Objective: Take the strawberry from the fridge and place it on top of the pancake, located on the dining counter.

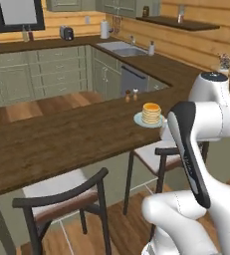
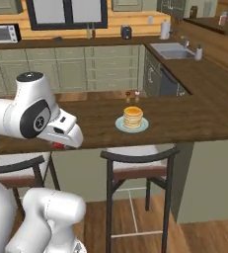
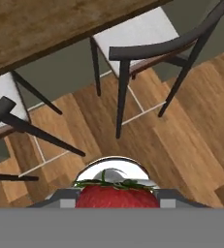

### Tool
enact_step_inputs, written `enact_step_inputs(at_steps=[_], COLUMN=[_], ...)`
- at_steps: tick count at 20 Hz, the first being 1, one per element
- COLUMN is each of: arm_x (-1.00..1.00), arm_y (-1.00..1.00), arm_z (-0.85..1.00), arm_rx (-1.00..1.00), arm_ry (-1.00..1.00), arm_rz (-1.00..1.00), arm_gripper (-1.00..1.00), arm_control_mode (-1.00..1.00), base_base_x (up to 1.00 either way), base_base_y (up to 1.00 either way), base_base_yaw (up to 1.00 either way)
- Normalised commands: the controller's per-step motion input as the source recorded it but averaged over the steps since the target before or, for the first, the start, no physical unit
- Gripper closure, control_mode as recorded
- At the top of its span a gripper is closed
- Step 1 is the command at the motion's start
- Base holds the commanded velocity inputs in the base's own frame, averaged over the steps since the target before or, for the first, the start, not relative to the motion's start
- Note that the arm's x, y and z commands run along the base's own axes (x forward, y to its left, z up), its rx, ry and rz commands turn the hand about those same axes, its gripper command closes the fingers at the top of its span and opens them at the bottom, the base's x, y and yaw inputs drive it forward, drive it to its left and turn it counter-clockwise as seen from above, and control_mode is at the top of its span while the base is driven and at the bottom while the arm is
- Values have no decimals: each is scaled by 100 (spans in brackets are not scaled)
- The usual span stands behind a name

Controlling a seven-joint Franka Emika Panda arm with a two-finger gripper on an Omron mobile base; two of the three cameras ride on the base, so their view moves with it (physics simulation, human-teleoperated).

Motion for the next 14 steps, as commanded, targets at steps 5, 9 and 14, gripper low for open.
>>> enact_step_inputs(at_steps=[5,9,14], arm_x=[0,0,0], arm_y=[0,0,0], arm_z=[0,0,0], arm_rx=[0,0,0], arm_ry=[0,0,0], arm_rz=[0,0,0], arm_gripper=[100,100,100], arm_control_mode=[100,100,100], base_base_x=[45,23,48], base_base_y=[-94,-99,-26], base_base_yaw=[56,36,-1])
